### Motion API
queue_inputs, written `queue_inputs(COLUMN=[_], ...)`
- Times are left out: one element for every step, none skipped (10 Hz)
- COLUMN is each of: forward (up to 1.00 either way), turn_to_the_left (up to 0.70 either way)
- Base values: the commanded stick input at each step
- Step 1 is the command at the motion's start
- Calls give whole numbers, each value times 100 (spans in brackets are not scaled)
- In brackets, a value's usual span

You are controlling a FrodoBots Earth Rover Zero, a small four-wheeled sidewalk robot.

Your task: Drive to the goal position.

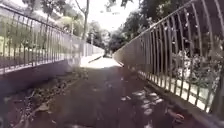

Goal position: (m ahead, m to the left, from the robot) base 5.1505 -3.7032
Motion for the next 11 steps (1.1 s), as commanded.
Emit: queue_inputs(forward=[100, 100, 100, 100, 100, 100, 100, 100, 100, 100, 96], turn_to_the_left=[0, 0, 0, 0, 0, 0, 0, 0, 0, 0, 0])
